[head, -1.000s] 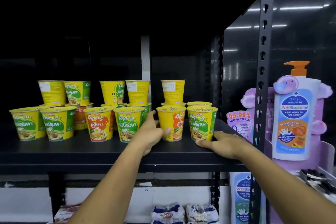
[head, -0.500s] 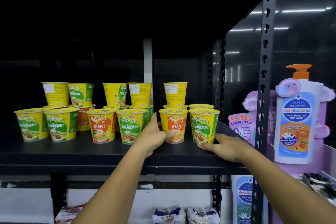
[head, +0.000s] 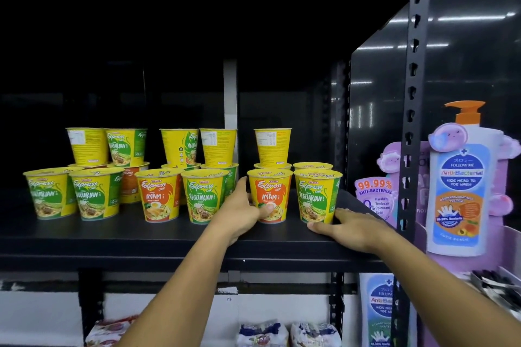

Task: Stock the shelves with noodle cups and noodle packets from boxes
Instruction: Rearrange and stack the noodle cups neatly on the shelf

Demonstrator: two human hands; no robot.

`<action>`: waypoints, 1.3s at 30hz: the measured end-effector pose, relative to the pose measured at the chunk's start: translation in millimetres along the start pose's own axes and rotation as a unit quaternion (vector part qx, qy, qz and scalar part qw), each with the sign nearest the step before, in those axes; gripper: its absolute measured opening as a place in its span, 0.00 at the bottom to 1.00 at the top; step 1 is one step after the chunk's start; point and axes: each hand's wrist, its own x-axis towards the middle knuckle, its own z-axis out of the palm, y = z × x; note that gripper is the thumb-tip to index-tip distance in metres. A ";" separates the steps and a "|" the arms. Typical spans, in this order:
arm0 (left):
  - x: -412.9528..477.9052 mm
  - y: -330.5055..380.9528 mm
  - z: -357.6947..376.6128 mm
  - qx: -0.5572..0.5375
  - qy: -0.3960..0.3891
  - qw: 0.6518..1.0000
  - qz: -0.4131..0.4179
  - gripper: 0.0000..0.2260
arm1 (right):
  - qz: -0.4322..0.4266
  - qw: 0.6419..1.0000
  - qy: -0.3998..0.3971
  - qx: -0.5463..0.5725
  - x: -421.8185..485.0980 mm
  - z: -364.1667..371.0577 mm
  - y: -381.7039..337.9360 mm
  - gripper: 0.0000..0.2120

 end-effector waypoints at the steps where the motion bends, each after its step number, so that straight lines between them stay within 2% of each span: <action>1: 0.3 -0.3 0.1 0.003 -0.002 1.000 0.000 0.41 | -0.001 1.000 0.000 0.001 -0.2 -0.3 -0.5 0.33; 8: -2.5 0.2 0.8 0.017 -0.004 1.000 0.013 0.31 | -0.003 1.000 0.002 0.010 1.3 0.4 1.4 0.33; 13: -1.0 -2.6 1.4 0.042 0.001 0.999 0.022 0.30 | 0.000 1.000 0.006 0.011 2.6 1.3 1.6 0.32; 17: -0.7 -3.7 0.8 0.053 0.014 0.998 0.026 0.33 | 0.003 1.000 0.004 0.022 6.4 3.0 4.9 0.33; 20: -5.7 -2.5 0.4 0.055 0.086 0.994 0.038 0.39 | 0.011 0.998 0.006 0.057 12.4 4.9 10.9 0.42; 21: -10.3 -0.9 0.4 0.053 0.127 0.989 0.051 0.36 | 0.014 0.997 0.009 0.076 15.2 6.2 13.5 0.47; 23: -18.5 -0.3 2.0 0.066 0.199 0.972 0.102 0.21 | 0.017 0.993 0.022 0.115 21.7 9.3 19.2 0.56; 24: -21.4 -1.1 3.3 0.086 0.208 0.965 0.131 0.14 | 0.017 0.991 0.029 0.133 24.0 10.0 21.0 0.57; 25: -24.3 -2.3 4.7 0.110 0.197 0.962 0.154 0.10 | 0.015 0.988 0.035 0.151 24.0 9.7 20.6 0.56; 28: -32.0 -5.8 10.8 0.228 0.084 0.942 0.231 0.13 | 0.001 0.977 0.051 0.209 23.3 9.2 20.1 0.47; 30: -36.6 -6.7 15.0 0.351 0.004 0.894 0.278 0.18 | -0.002 0.969 0.063 0.240 24.1 9.2 21.8 0.44; 32: -37.7 -8.5 15.2 0.406 -0.036 0.866 0.291 0.21 | 0.000 0.963 0.074 0.261 25.9 9.5 23.3 0.43; 37: -39.3 -7.9 12.8 0.404 -0.056 0.866 0.289 0.21 | 0.007 0.947 0.082 0.311 31.4 6.8 22.8 0.46; 39: -37.4 -6.4 12.6 0.389 -0.061 0.879 0.269 0.19 | 0.017 0.942 0.080 0.327 34.1 1.7 19.9 0.52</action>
